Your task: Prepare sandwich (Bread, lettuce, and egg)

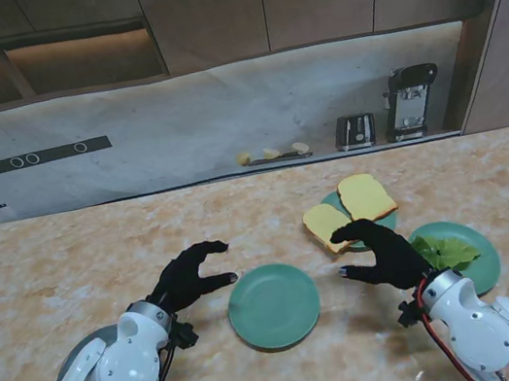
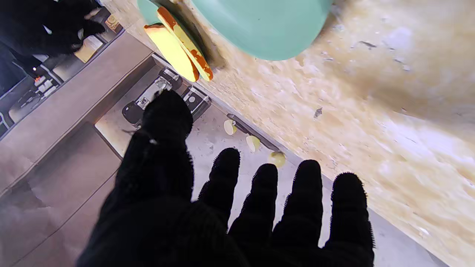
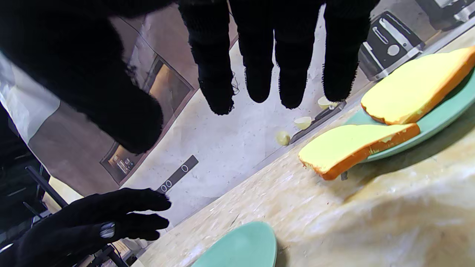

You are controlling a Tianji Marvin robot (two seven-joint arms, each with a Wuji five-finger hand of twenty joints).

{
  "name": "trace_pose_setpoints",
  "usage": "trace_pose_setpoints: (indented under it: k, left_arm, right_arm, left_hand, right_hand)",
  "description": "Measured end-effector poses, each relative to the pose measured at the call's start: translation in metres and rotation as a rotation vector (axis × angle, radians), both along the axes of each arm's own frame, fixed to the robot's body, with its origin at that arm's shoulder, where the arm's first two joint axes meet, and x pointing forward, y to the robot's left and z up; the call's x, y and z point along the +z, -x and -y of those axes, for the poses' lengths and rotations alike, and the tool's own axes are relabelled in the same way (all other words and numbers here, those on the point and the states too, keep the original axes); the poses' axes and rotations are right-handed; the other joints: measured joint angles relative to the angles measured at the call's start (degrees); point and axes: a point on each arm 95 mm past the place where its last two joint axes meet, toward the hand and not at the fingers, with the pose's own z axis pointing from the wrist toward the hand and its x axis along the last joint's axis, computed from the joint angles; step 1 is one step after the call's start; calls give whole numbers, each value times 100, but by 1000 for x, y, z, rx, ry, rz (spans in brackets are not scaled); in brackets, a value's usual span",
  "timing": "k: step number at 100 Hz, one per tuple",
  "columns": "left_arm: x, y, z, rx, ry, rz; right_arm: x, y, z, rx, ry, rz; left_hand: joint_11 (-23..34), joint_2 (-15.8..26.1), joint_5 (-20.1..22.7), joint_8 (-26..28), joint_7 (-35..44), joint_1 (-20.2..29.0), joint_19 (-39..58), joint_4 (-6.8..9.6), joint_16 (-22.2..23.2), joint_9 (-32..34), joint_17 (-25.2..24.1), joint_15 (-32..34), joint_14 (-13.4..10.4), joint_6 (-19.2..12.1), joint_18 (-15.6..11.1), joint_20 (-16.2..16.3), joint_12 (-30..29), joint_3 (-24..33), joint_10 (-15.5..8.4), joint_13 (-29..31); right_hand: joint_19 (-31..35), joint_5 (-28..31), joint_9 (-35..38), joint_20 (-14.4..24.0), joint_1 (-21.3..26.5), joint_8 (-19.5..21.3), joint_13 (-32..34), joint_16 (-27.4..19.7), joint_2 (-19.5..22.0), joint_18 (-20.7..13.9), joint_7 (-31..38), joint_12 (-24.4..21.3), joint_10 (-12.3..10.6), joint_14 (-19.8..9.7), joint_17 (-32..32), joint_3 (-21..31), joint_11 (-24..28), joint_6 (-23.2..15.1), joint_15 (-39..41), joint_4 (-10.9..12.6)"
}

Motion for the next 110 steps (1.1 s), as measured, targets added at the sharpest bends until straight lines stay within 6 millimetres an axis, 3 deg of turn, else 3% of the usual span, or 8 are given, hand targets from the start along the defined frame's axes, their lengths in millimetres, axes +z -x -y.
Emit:
trace_pose_setpoints:
  k: [15,26,58,85,110]
  left_arm:
    - [-2,14,-7,1,-28,30]
    - [-4,22,-10,12,-27,32]
    - [-7,37,-16,30,-36,43]
    - [-9,41,-18,28,-39,41]
    - [-10,44,-21,34,-39,37]
  right_arm:
    - [7,-24,7,22,89,19]
    - [12,-42,14,17,151,28]
    - [21,-91,37,-131,308,-14]
    - [17,-120,53,-309,351,-41]
    - [6,-145,57,-354,412,-82]
  left_hand:
    - [0,0,-1,0,0,0,0,0,0,0,-9,0,-4,-59,28,0,0,-57,-77,3]
    - [9,0,-1,0,0,0,61,0,-1,15,-9,0,-4,103,64,0,29,-61,-77,13]
    - [104,0,-1,0,-2,-1,221,0,16,82,0,0,-5,138,68,107,95,-62,-82,20]
    - [104,0,-1,0,-2,-3,289,0,21,85,16,2,-5,138,70,143,116,-71,-83,25]
    - [118,66,-1,0,-2,-10,339,0,23,148,26,3,-5,138,71,204,149,-124,-92,27]
  right_hand:
    - [0,2,0,0,0,0,0,0,0,0,0,0,0,0,0,10,0,0,0,0]
    - [0,2,2,0,0,0,0,0,0,0,0,0,0,0,27,10,0,0,0,0]
    - [69,64,66,0,20,0,7,0,0,0,-12,1,13,50,92,2,-9,0,77,0]
    - [210,47,180,0,77,0,7,0,-60,-80,-13,1,86,115,83,-3,62,127,156,0]
    - [281,46,180,0,80,0,3,0,-60,-82,-13,1,87,121,64,-32,73,127,226,0]
